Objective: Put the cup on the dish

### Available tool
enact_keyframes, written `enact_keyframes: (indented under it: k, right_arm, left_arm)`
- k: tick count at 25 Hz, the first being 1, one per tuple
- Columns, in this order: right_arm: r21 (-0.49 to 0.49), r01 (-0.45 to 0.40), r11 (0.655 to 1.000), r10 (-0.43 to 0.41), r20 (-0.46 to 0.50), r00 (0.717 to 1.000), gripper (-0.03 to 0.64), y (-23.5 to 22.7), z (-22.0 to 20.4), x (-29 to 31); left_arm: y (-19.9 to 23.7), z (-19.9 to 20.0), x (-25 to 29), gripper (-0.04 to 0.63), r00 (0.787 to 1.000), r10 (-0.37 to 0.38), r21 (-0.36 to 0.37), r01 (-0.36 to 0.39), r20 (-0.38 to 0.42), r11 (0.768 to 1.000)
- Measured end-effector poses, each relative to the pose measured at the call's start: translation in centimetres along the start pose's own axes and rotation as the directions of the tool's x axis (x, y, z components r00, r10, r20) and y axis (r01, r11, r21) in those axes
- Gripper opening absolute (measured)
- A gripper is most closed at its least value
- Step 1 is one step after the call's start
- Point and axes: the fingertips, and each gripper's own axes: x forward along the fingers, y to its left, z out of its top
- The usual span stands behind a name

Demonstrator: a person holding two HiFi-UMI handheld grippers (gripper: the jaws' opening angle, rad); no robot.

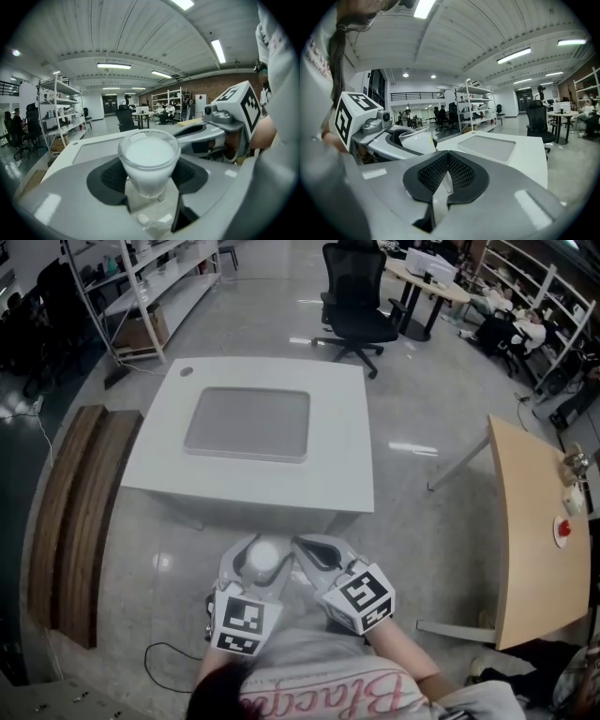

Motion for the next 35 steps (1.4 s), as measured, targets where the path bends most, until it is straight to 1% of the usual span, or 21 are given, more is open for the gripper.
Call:
enact_keyframes:
  k: [3, 11, 17, 24, 28, 33, 35]
  right_arm:
    - [-0.001, -0.004, 1.000, 0.004, 0.003, 1.000, 0.002, -0.5, 0.2, 0.5]
    - [-0.013, 0.001, 1.000, -0.001, -0.031, 1.000, 0.002, -2.6, 0.8, 2.5]
    - [-0.025, -0.007, 1.000, 0.006, -0.038, 0.999, 0.002, -4.9, 2.5, 5.1]
    - [-0.051, -0.026, 0.998, 0.024, -0.040, 0.999, 0.002, -7.5, 4.8, 8.4]
    - [-0.053, -0.028, 0.998, 0.026, -0.048, 0.999, 0.002, -8.7, 5.2, 10.2]
    - [-0.056, -0.021, 0.998, 0.017, -0.062, 0.998, 0.002, -10.2, 5.4, 12.2]
    - [-0.053, -0.019, 0.998, 0.015, -0.071, 0.997, 0.002, -10.7, 5.4, 13.0]
  left_arm:
    - [0.6, 0.2, 0.6, 0.256, 1.000, -0.001, -0.006, 0.001, 0.000, 1.000]
    - [3.2, 0.7, 3.2, 0.256, 1.000, -0.009, -0.024, 0.009, -0.006, 1.000]
    - [6.0, 1.5, 5.8, 0.256, 1.000, -0.003, -0.029, 0.003, -0.006, 1.000]
    - [9.6, 3.5, 8.6, 0.256, 1.000, 0.012, -0.023, -0.012, 0.012, 1.000]
    - [11.3, 3.3, 10.3, 0.256, 1.000, 0.013, -0.031, -0.013, 0.007, 0.999]
    - [13.4, 3.2, 12.5, 0.256, 1.000, 0.020, -0.003, -0.020, -0.007, 1.000]
    - [14.3, 3.1, 13.4, 0.256, 1.000, 0.014, -0.002, -0.015, -0.010, 1.000]
